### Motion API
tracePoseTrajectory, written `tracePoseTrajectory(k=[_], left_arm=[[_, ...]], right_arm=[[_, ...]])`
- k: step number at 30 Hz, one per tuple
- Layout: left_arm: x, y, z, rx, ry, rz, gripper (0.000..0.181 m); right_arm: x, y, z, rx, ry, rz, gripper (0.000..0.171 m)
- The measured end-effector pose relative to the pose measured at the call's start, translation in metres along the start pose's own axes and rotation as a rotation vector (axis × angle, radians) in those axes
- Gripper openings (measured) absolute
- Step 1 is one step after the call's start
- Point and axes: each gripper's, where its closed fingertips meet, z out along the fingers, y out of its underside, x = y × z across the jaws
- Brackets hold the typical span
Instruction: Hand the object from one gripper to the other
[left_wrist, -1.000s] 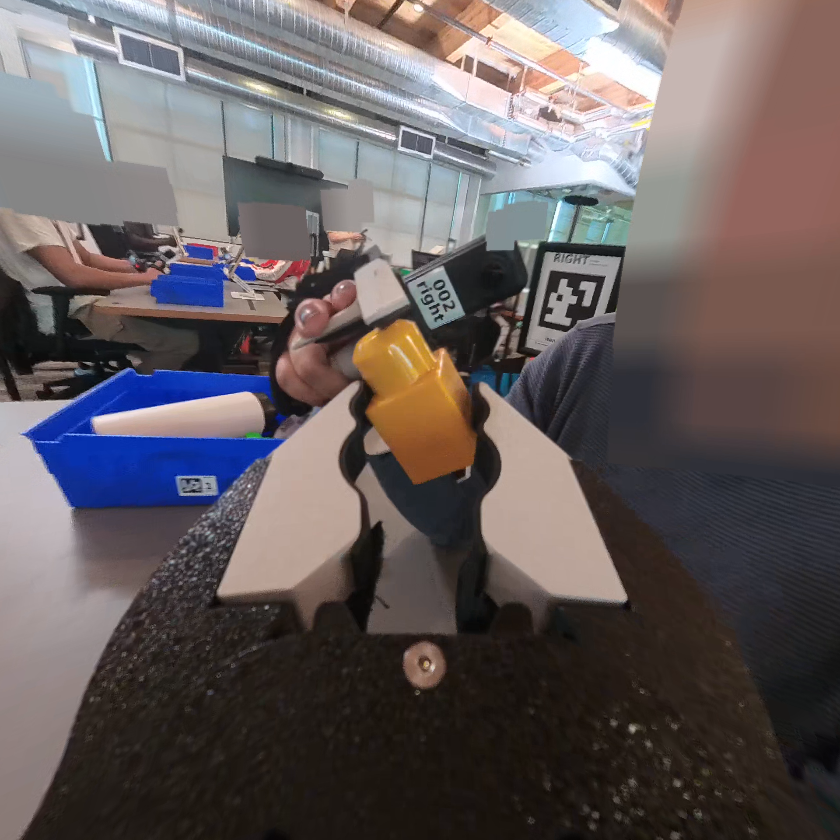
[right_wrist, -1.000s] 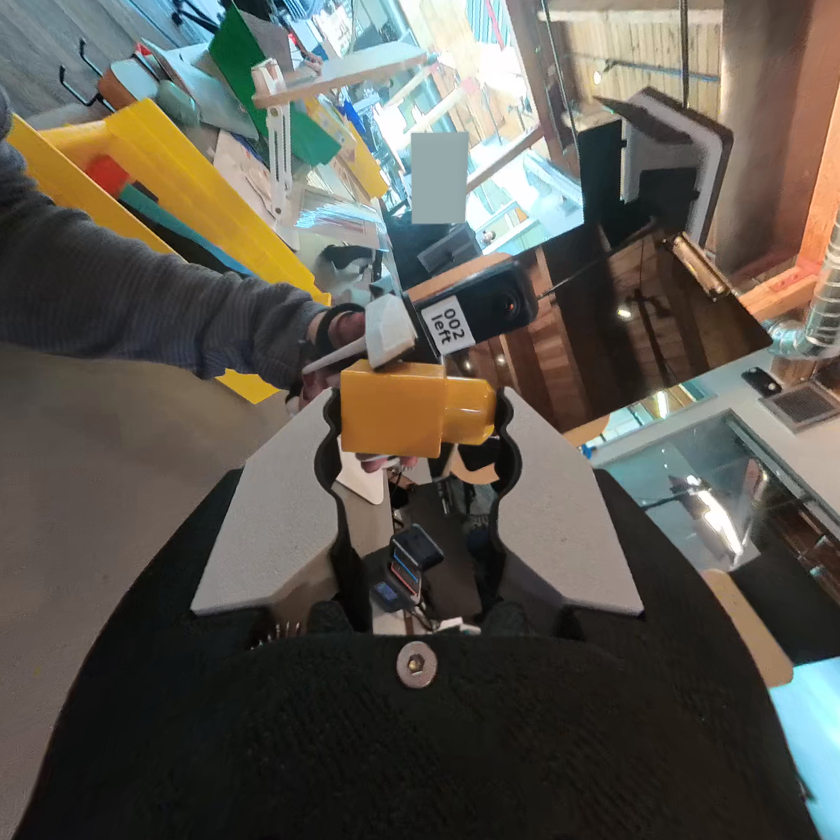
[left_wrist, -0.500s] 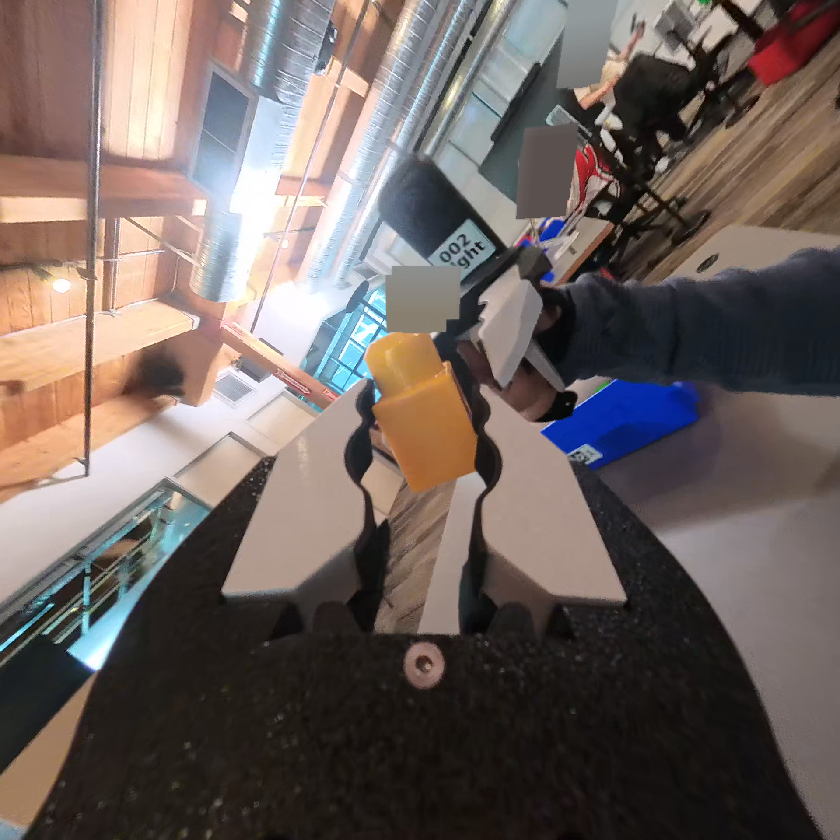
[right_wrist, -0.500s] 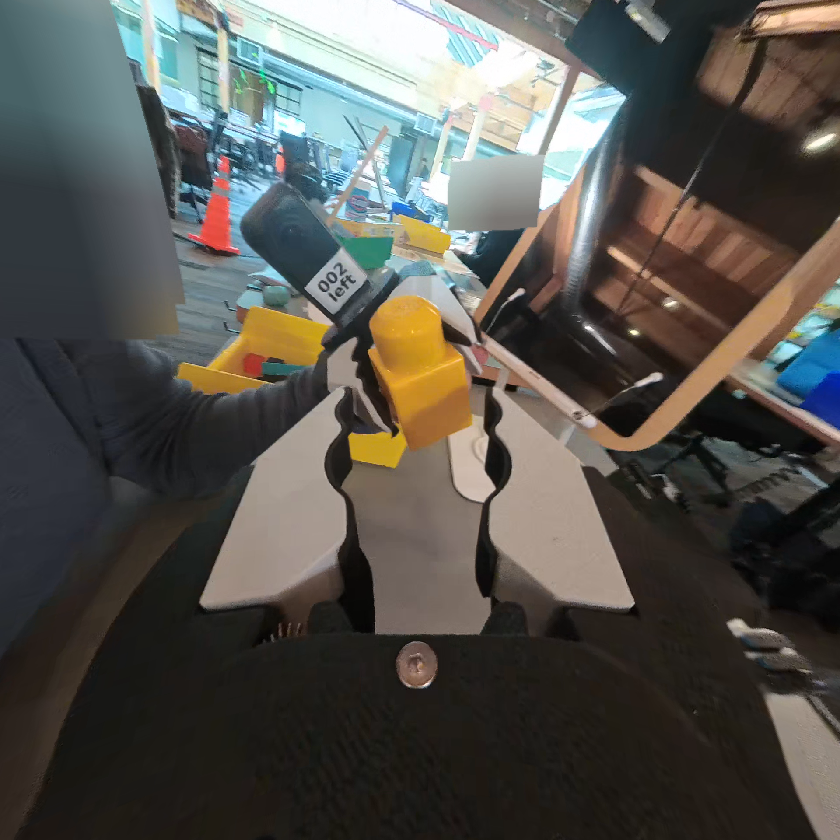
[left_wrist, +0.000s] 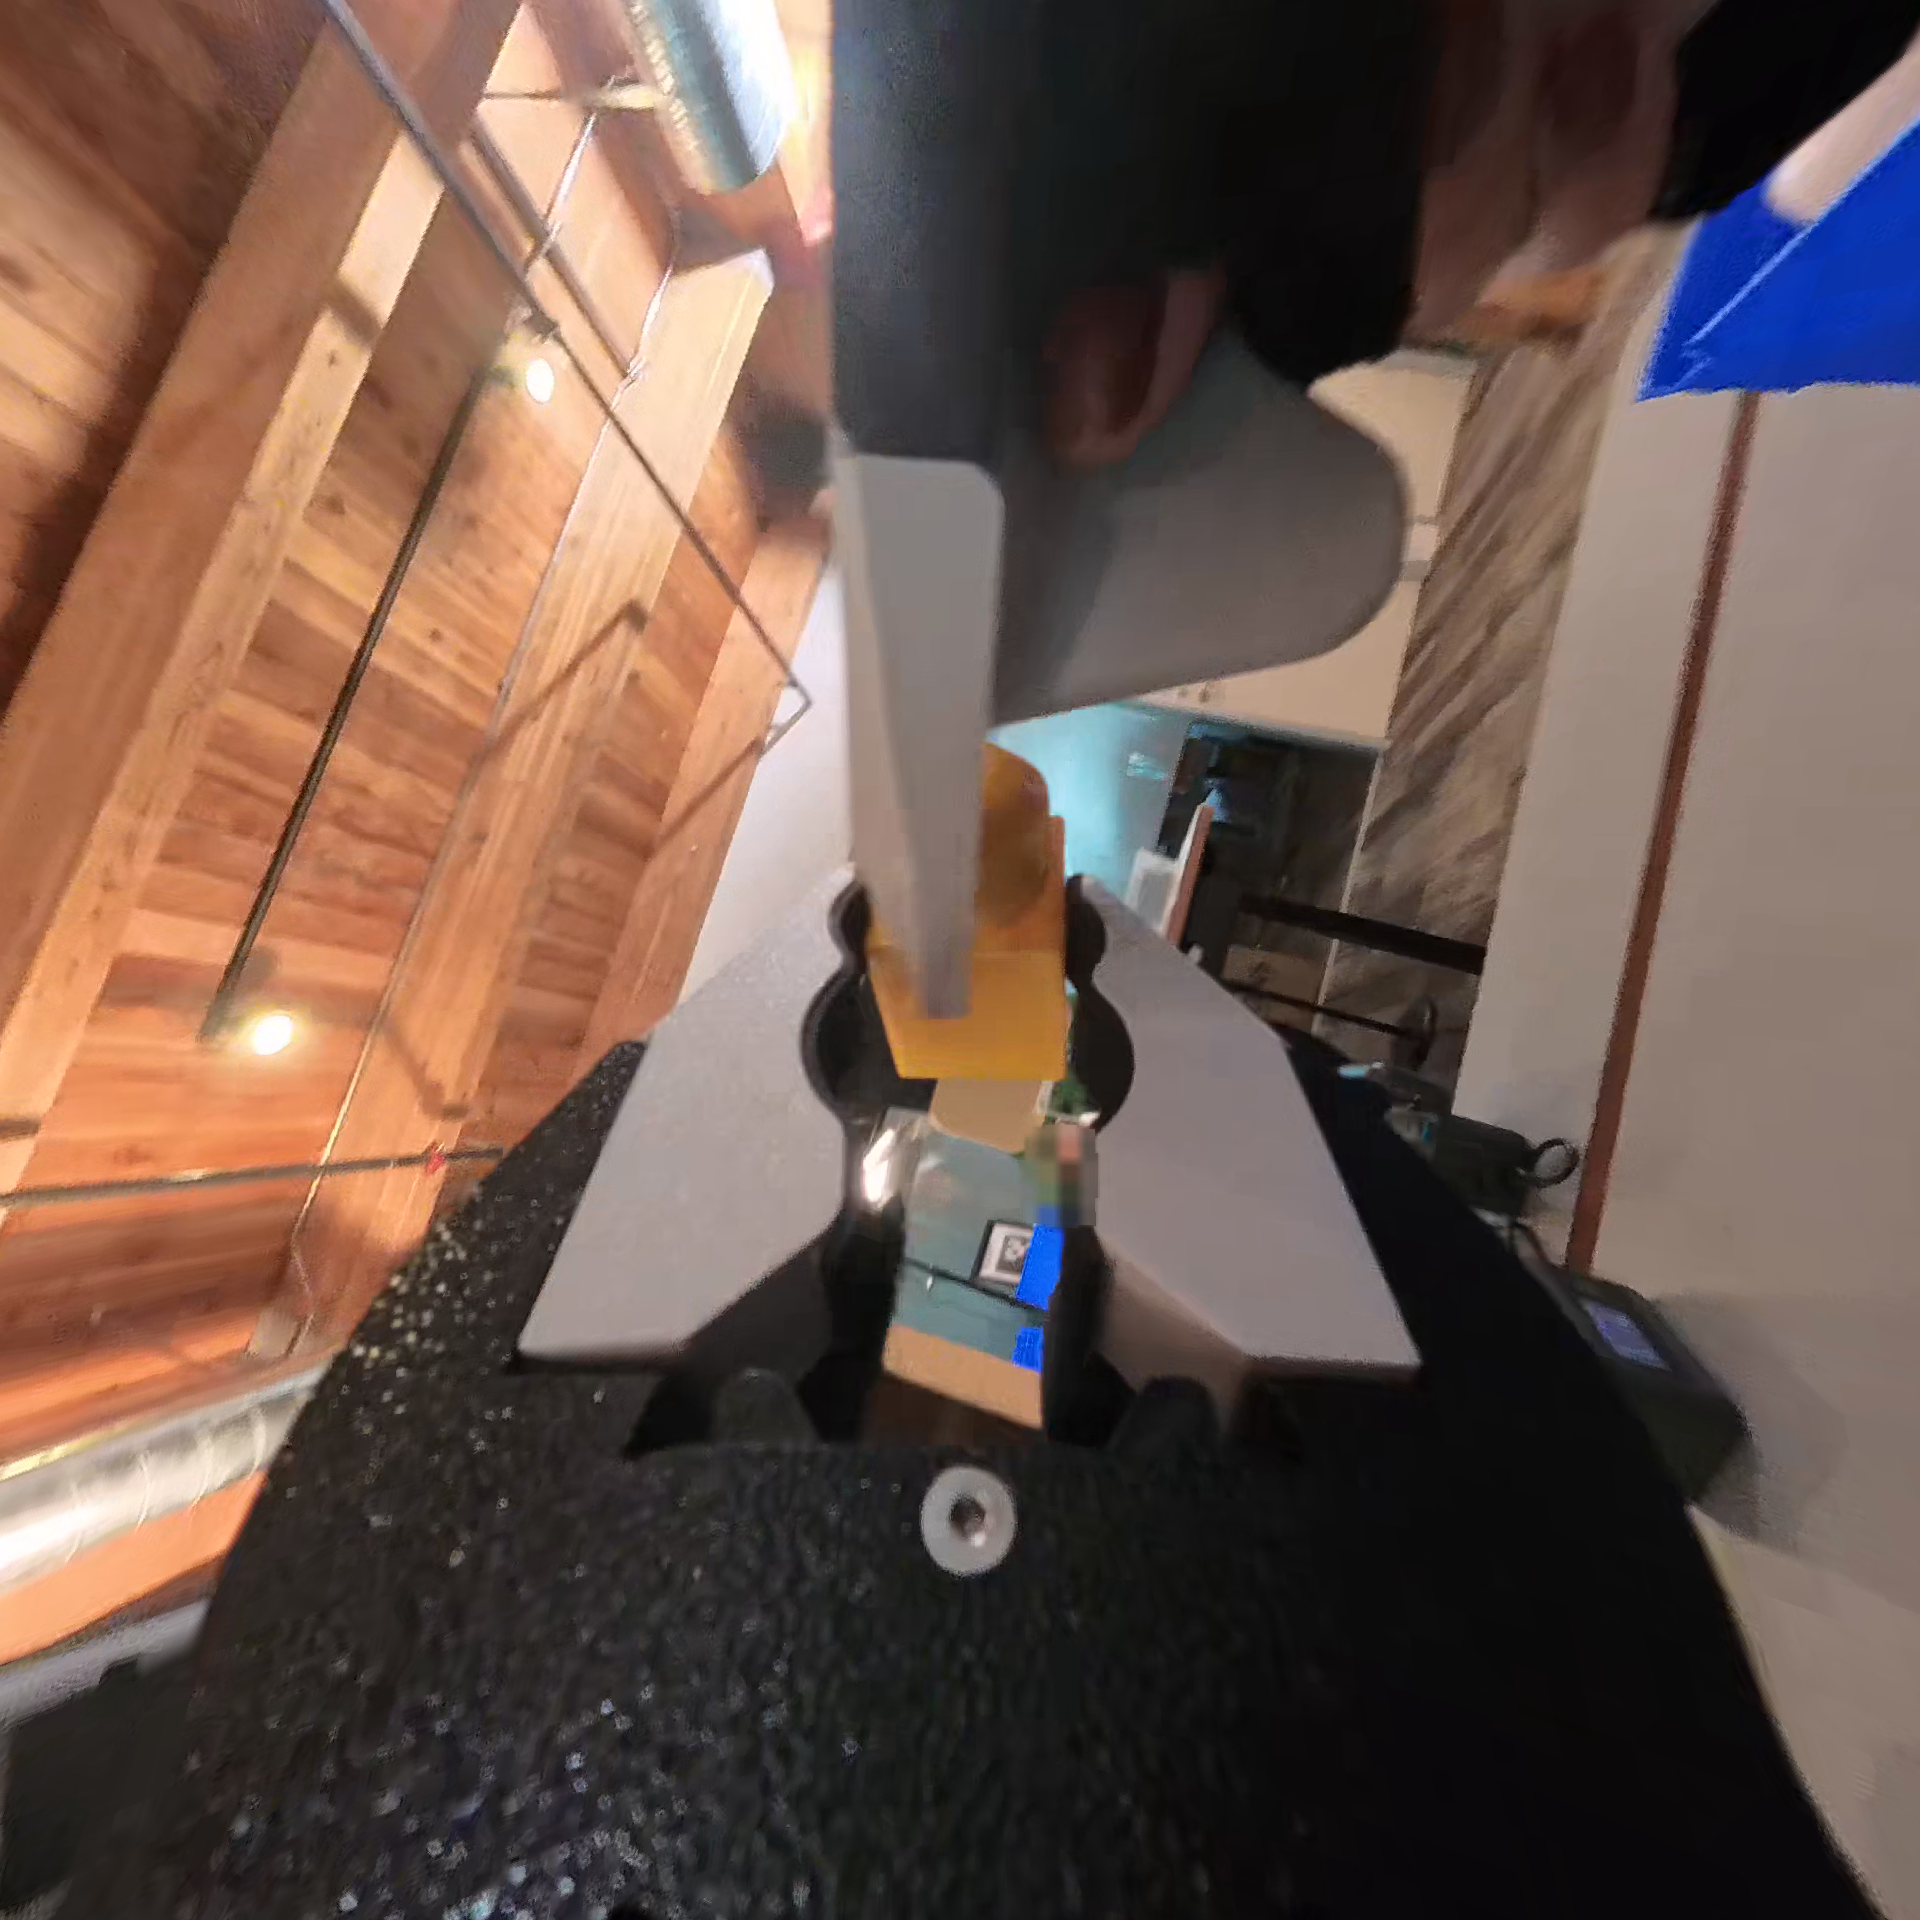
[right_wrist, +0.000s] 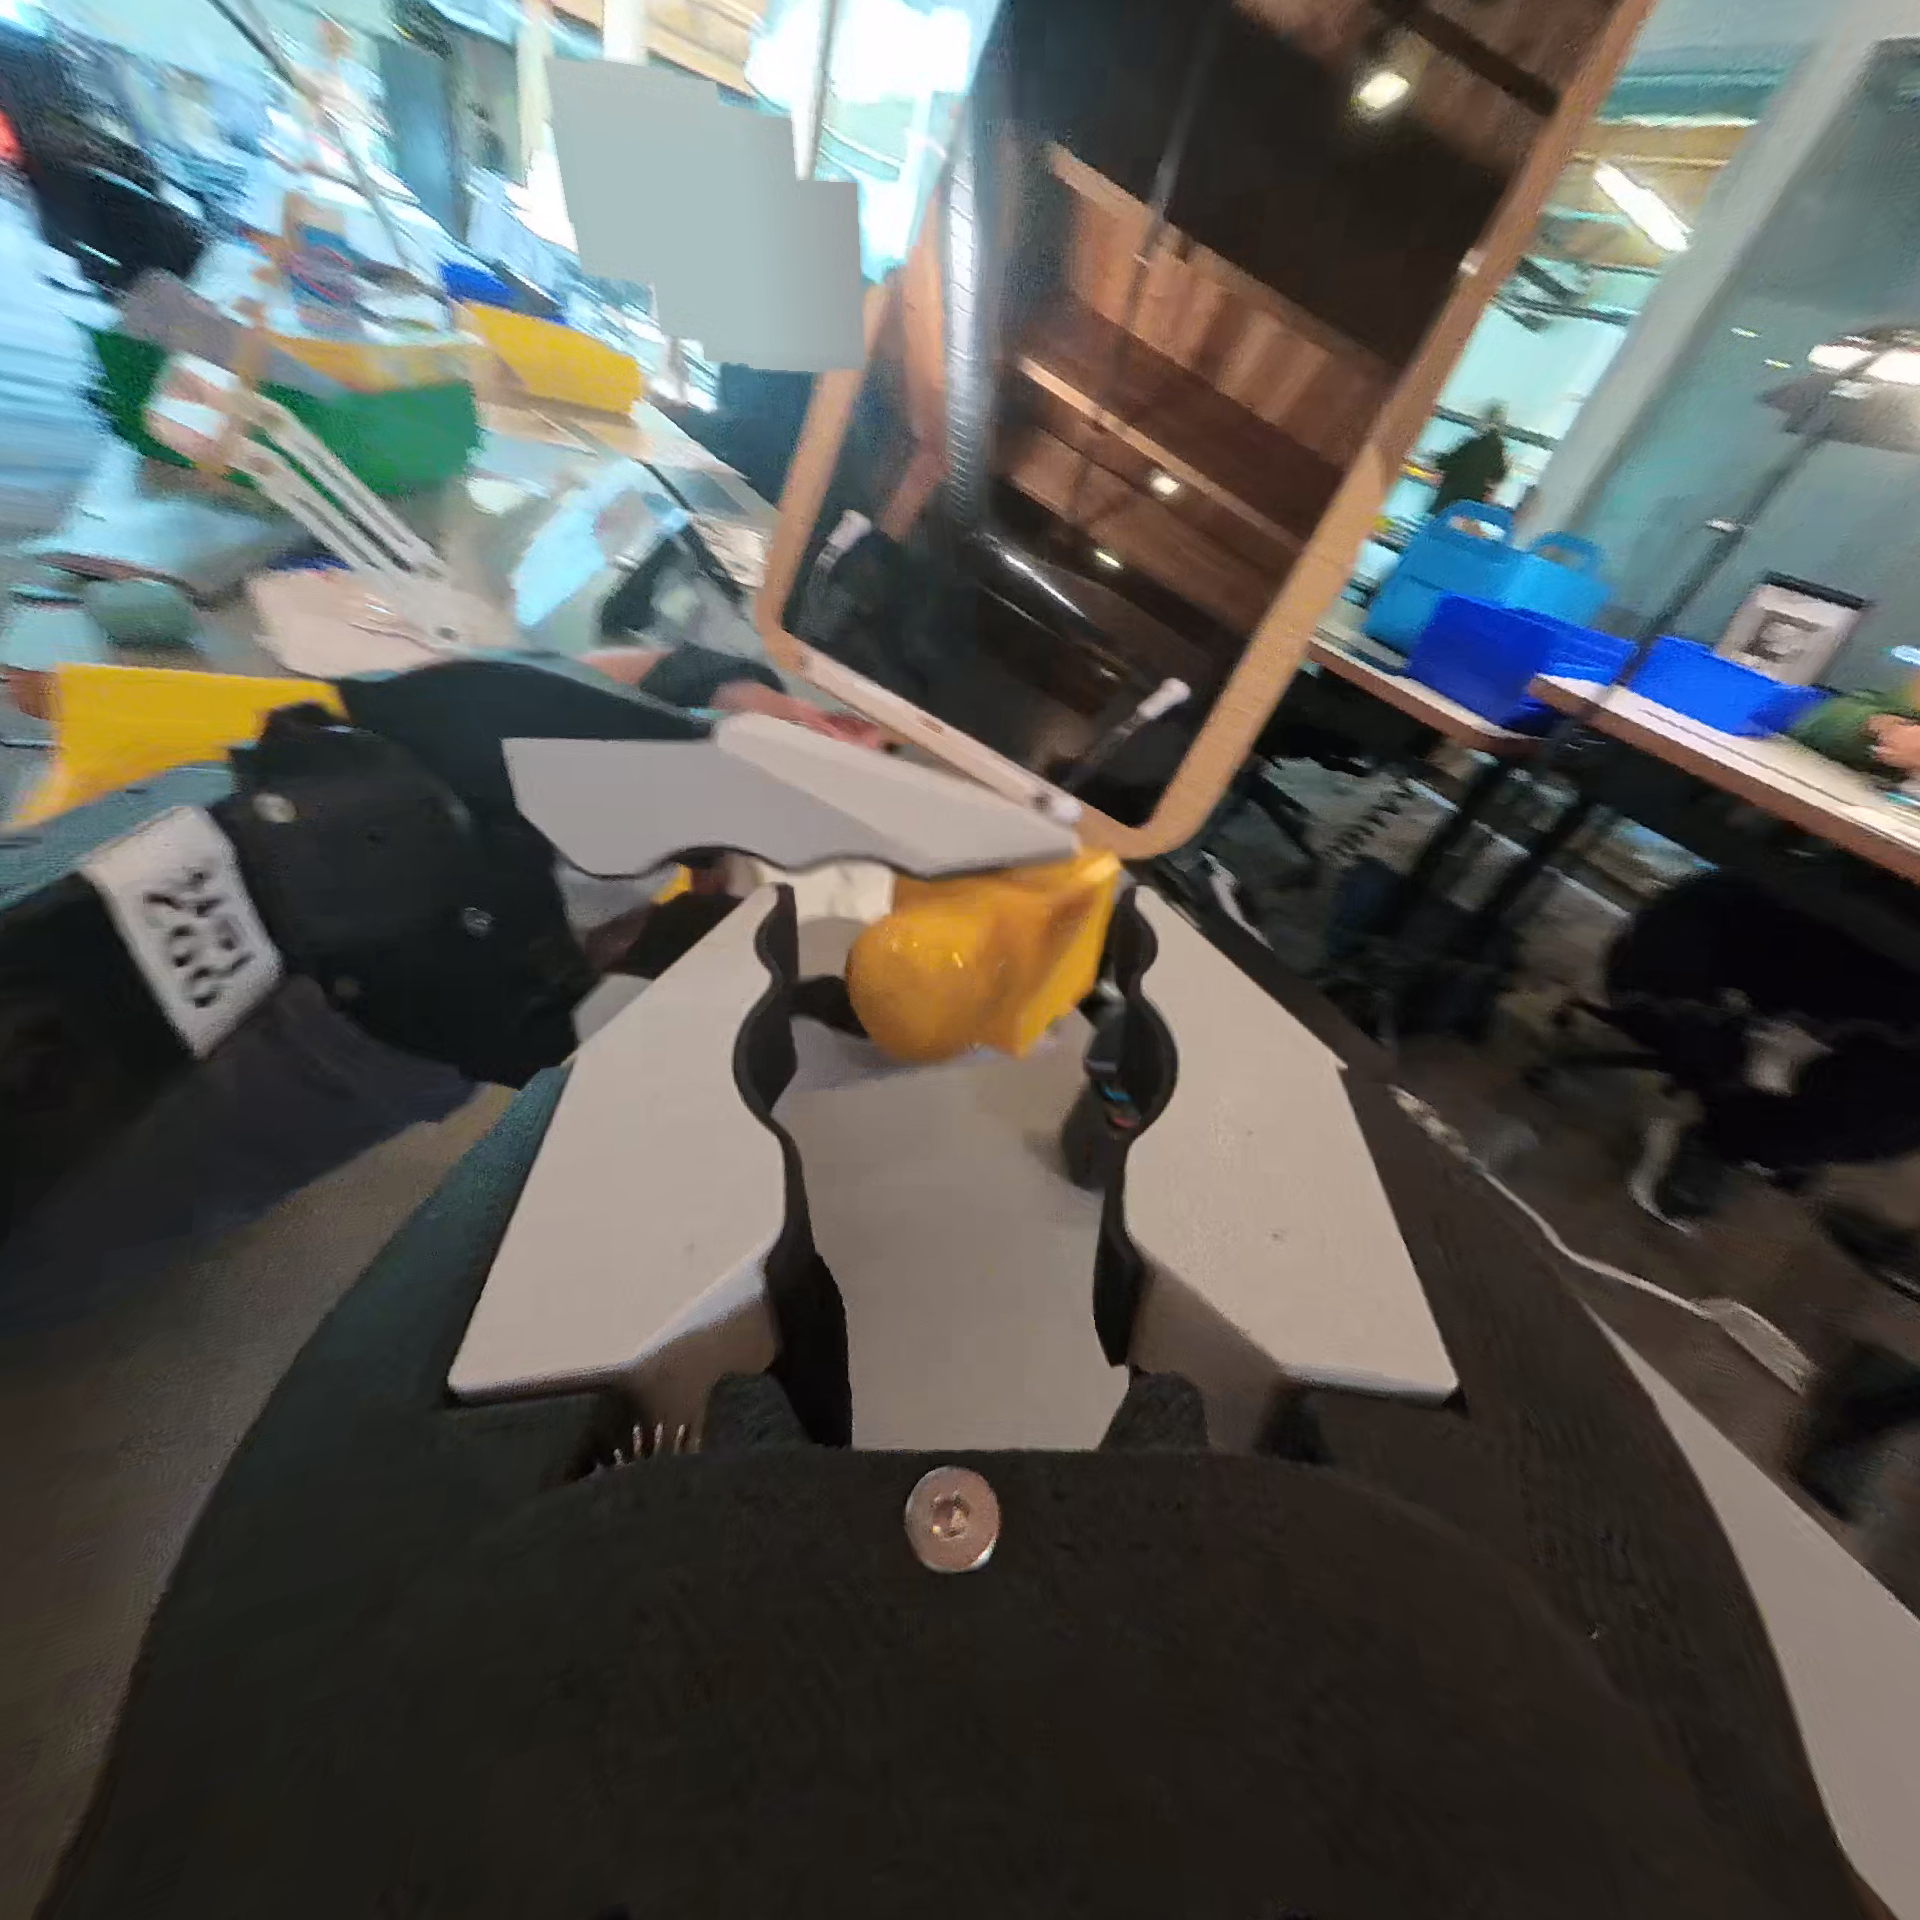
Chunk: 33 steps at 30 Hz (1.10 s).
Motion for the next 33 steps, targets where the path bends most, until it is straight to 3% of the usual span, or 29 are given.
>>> tracePoseTrajectory(k=[4,9,13,18,20,23,26,28,30,33], left_arm=[[-0.007,0.002,-0.002,-0.002,-0.025,-0.019,0.035],[-0.01,0.004,-0.002,-0.025,-0.045,-0.002,0.035],[-0.018,-0.01,-0.01,0.119,-0.019,-0.163,0.034],[-0.027,-0.016,-0.021,0.241,0.025,-0.336,0.05],[-0.027,-0.016,-0.025,0.263,0.041,-0.325,0.054],[-0.027,-0.027,-0.036,0.344,0.017,-0.2,0.036],[-0.027,-0.028,-0.033,0.291,0.027,-0.168,0.035],[-0.03,-0.015,-0.023,0.176,0.04,-0.258,0.035],[-0.032,0.002,-0.014,0.082,0.087,-0.483,0.035],[-0.032,-0.004,-0.013,0.194,0.283,-1.01,0.035]], right_arm=[[0.002,0.002,0.0,-0.026,0.032,0.017,0.058],[-0.002,0.002,0.006,-0.04,0.039,-0.038,0.04],[-0.008,-0.008,-0.001,0.015,0.01,-0.104,0.031],[-0.017,-0.019,-0.011,0.112,-0.047,-0.192,0.031],[-0.02,-0.02,-0.017,0.132,-0.077,-0.203,0.031],[-0.027,-0.021,-0.027,0.164,-0.169,-0.163,0.031],[-0.025,-0.022,-0.03,0.188,-0.203,-0.09,0.031],[-0.018,-0.026,-0.029,0.218,-0.157,-0.092,0.041],[-0.012,-0.034,-0.031,0.262,-0.073,-0.166,0.069],[-0.008,-0.039,-0.034,0.289,0.057,-0.399,0.082]])
